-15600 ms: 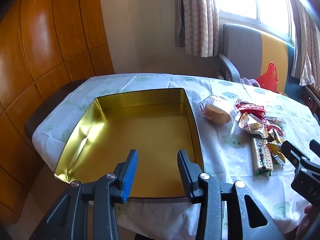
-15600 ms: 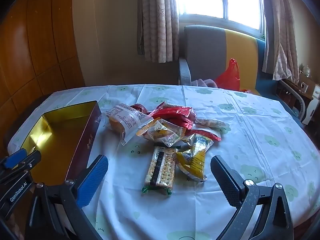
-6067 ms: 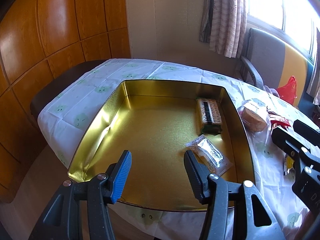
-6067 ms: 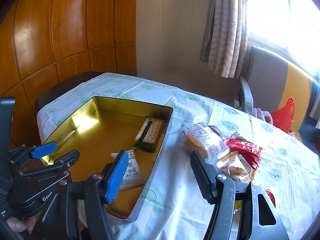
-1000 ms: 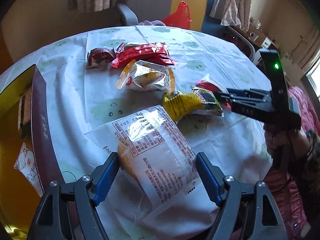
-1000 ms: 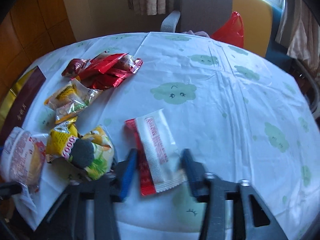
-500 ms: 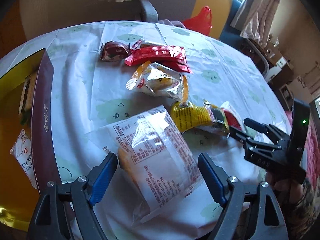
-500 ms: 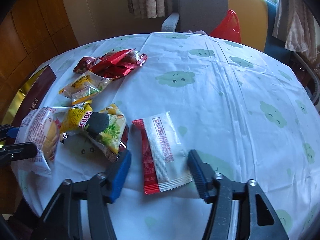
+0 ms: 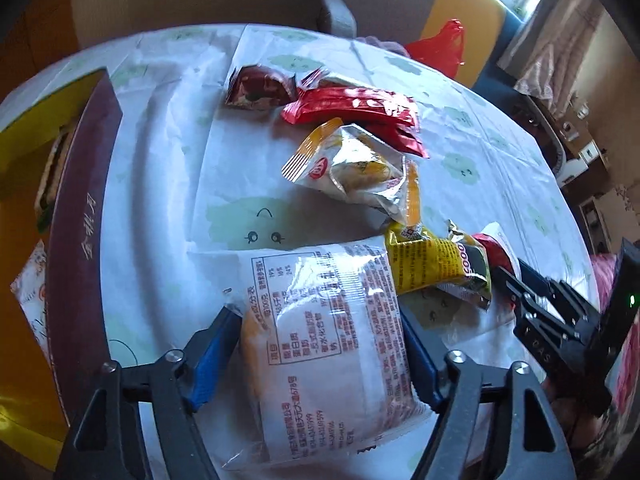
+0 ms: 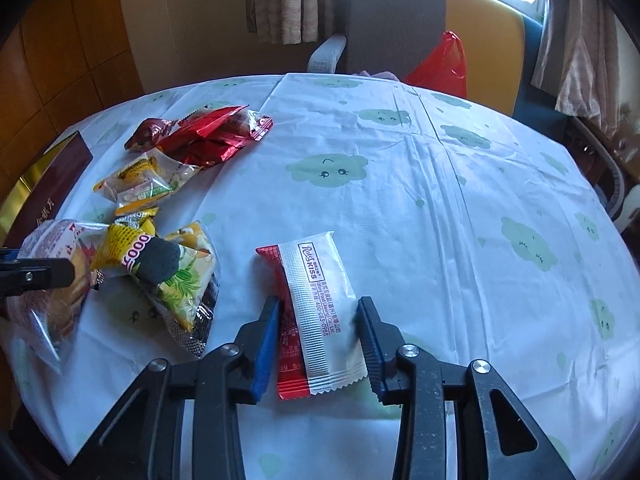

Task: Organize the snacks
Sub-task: 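Carry bread bag into tin with left gripper while right gripper grasps wafer packet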

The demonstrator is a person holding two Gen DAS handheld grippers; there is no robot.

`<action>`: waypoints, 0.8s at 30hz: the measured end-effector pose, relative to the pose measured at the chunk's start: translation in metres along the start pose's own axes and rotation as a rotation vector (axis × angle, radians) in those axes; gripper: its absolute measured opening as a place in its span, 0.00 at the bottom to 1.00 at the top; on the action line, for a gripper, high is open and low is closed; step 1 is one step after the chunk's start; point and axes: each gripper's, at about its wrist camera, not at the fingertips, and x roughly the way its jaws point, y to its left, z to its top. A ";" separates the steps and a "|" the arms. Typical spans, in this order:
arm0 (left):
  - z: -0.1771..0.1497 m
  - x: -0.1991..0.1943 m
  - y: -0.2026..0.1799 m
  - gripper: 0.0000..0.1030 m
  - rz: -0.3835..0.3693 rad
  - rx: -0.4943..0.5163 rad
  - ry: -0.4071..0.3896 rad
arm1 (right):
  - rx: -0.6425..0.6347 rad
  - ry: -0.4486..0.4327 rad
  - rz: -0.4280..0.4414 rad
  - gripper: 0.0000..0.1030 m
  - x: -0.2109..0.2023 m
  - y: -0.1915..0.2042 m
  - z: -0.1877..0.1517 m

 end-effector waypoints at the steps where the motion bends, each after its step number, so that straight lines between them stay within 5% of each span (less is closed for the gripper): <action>1: -0.003 -0.004 -0.002 0.70 0.018 0.026 -0.014 | 0.000 -0.003 -0.003 0.37 0.000 0.001 -0.001; 8: -0.021 -0.058 0.008 0.69 0.009 0.083 -0.171 | -0.009 -0.017 -0.023 0.37 0.000 0.003 -0.003; 13: -0.018 -0.114 0.053 0.69 0.000 -0.016 -0.288 | -0.007 -0.014 -0.036 0.37 -0.001 0.004 -0.002; 18: -0.007 -0.144 0.128 0.69 0.154 -0.145 -0.350 | -0.007 -0.007 -0.050 0.37 0.000 0.005 -0.002; 24: 0.024 -0.119 0.202 0.69 0.283 -0.226 -0.275 | -0.002 -0.002 -0.060 0.37 0.000 0.004 -0.002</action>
